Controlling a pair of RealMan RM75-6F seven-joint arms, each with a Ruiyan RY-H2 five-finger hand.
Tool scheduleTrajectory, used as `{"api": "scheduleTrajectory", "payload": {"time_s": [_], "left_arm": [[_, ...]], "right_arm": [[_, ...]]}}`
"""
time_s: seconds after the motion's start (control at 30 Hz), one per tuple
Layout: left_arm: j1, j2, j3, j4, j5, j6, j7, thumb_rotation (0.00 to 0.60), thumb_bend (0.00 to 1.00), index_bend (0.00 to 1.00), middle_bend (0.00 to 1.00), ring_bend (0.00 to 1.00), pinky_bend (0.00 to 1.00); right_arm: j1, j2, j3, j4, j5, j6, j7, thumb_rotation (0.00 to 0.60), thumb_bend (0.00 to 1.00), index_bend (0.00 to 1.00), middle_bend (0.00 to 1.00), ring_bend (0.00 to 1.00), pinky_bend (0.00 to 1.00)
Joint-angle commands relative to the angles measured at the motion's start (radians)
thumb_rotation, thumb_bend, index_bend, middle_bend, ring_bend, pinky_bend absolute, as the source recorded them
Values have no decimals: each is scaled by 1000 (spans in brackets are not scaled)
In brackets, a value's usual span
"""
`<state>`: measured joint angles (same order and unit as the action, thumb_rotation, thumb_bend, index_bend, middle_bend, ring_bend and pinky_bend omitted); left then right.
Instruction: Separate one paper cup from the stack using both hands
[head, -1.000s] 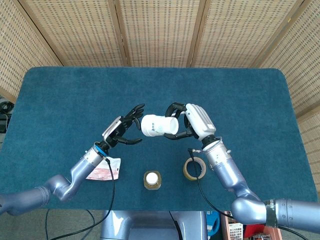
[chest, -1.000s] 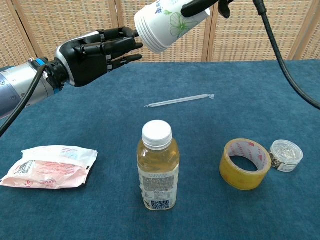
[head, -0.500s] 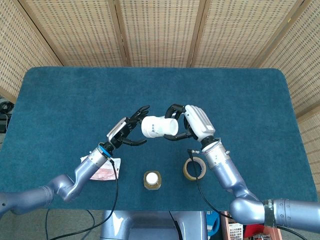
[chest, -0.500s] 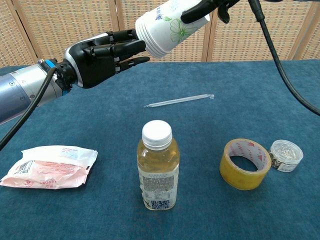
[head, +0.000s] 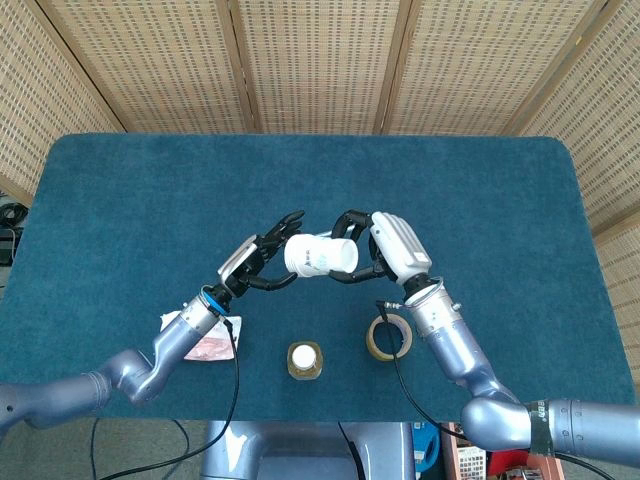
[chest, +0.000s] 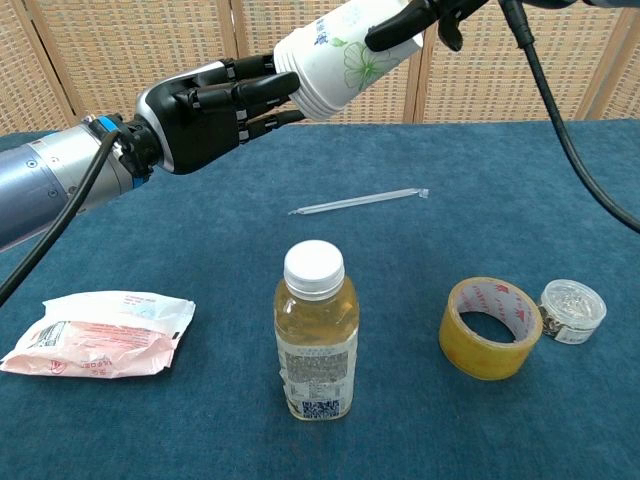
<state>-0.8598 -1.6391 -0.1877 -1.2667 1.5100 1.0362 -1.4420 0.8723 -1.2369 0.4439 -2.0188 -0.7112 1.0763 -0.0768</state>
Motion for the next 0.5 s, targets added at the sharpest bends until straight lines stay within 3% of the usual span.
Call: {"api": "scheduleTrajectory", "payload": {"time_s": [0.03,0.2,0.5], "left_arm": [[0,0,0,-2,0,0,0,600,365,569,2,0,4],[-3,-3,0,-4,-7,-8,0,600,424,569,2,0,4],[-6,-8,0,0,-11,-17,-2,600,445,574,2,0,4]], "right_arm": [[-1,0,0,-1,0,0,1,600,245,752,658,518,745],[-3,1,-4,-1,-3,1,3,600,245,752,658,518,745],[-6,4,-6,-1,-7,2,3,600,245,752,658,518,745]]}}
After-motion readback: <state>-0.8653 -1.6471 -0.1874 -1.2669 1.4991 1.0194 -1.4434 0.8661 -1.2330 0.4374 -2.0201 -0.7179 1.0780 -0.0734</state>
